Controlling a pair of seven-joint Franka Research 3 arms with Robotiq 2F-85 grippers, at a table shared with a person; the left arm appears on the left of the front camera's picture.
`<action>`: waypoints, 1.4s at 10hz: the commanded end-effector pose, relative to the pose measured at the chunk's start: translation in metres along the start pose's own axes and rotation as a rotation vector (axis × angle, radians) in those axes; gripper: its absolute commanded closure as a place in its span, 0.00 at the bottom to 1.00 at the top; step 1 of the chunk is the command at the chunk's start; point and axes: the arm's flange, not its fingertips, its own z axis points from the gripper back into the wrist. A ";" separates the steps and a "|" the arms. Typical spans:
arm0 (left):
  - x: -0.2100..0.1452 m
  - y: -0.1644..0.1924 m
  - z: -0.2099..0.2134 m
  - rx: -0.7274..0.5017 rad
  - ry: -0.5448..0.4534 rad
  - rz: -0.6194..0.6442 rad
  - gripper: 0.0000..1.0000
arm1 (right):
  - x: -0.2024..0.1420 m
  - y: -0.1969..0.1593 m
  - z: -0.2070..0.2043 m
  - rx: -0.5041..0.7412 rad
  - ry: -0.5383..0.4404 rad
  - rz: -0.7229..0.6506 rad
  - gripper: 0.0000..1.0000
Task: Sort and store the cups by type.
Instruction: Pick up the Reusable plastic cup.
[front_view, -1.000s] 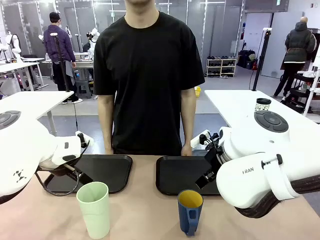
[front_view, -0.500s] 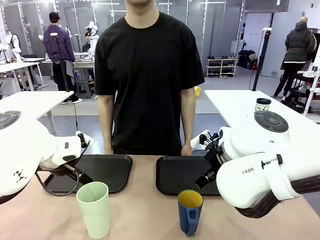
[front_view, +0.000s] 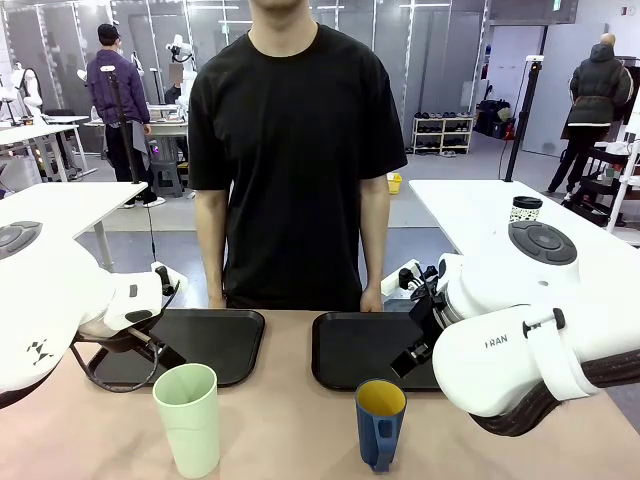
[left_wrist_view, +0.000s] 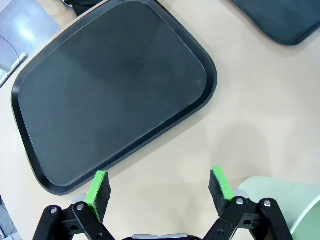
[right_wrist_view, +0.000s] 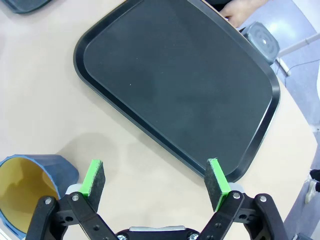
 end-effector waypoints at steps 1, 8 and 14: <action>0.000 0.000 0.000 0.000 0.000 0.001 0.00 | 0.000 0.000 0.000 0.000 0.000 -0.003 0.00; 0.025 0.009 0.019 0.117 0.014 0.083 0.00 | 0.036 -0.014 0.019 -0.022 -0.012 -0.091 0.00; 0.053 -0.050 0.127 0.182 -0.199 0.066 0.00 | 0.069 0.040 0.151 -0.254 -0.191 -0.066 0.00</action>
